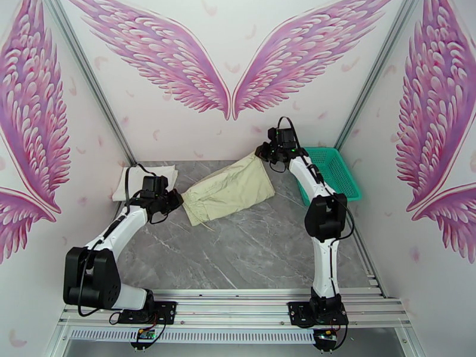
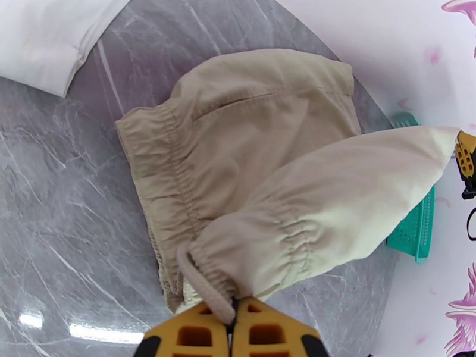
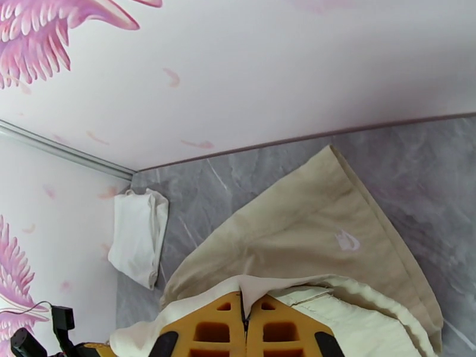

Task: Fold and stack the mixed laundry pile

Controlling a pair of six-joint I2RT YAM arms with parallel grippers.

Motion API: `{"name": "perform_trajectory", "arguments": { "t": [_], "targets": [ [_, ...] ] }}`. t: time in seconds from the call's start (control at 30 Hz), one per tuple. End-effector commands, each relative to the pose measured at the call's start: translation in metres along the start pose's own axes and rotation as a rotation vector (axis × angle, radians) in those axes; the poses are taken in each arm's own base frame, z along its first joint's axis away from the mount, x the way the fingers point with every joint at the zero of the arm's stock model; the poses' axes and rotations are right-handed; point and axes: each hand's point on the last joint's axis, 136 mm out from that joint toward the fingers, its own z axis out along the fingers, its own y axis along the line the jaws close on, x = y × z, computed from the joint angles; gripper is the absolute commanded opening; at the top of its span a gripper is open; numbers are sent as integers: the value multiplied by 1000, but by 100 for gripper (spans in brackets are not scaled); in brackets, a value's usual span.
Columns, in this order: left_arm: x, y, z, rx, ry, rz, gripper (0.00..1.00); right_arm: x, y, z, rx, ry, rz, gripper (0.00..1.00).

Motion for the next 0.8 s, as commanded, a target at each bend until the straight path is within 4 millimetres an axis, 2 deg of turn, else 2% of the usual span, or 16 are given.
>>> {"name": "perform_trajectory", "arguments": {
  "t": [0.0, 0.1, 0.17, 0.27, 0.33, 0.4, 0.43, 0.53, 0.67, 0.77],
  "targets": [
    [-15, 7, 11, 5, -24, -31, 0, 6, 3, 31, -36, 7, -41, 0],
    [-17, 24, 29, -16, -6, -83, 0, 14, -11, 61, -47, 4, -22, 0],
    [-18, 35, 40, -33, -1, -118, 0, 16, -19, 77, -55, -7, -6, 5],
    [-21, 48, 59, -30, 12, -180, 17, 20, -31, 100, -69, -29, 24, 25],
    [-23, 54, 67, -31, 11, -209, 36, 20, -36, 112, -90, -39, 42, 41],
    [-26, 58, 71, -39, 10, -227, 53, 21, -38, 118, -98, -43, 62, 50],
    [-29, 57, 70, -35, 2, -225, 57, 20, -37, 120, -108, -46, 64, 57],
    [-39, 49, 58, -29, -33, -199, 62, 11, -28, 112, -116, -63, 50, 65],
    [-53, 44, 24, -109, -89, -104, 66, -2, -14, 87, -73, -73, -12, 65],
    [-55, 42, -7, -183, -117, -15, 67, 0, -14, 64, 22, -44, -77, 63]
  ]
}}
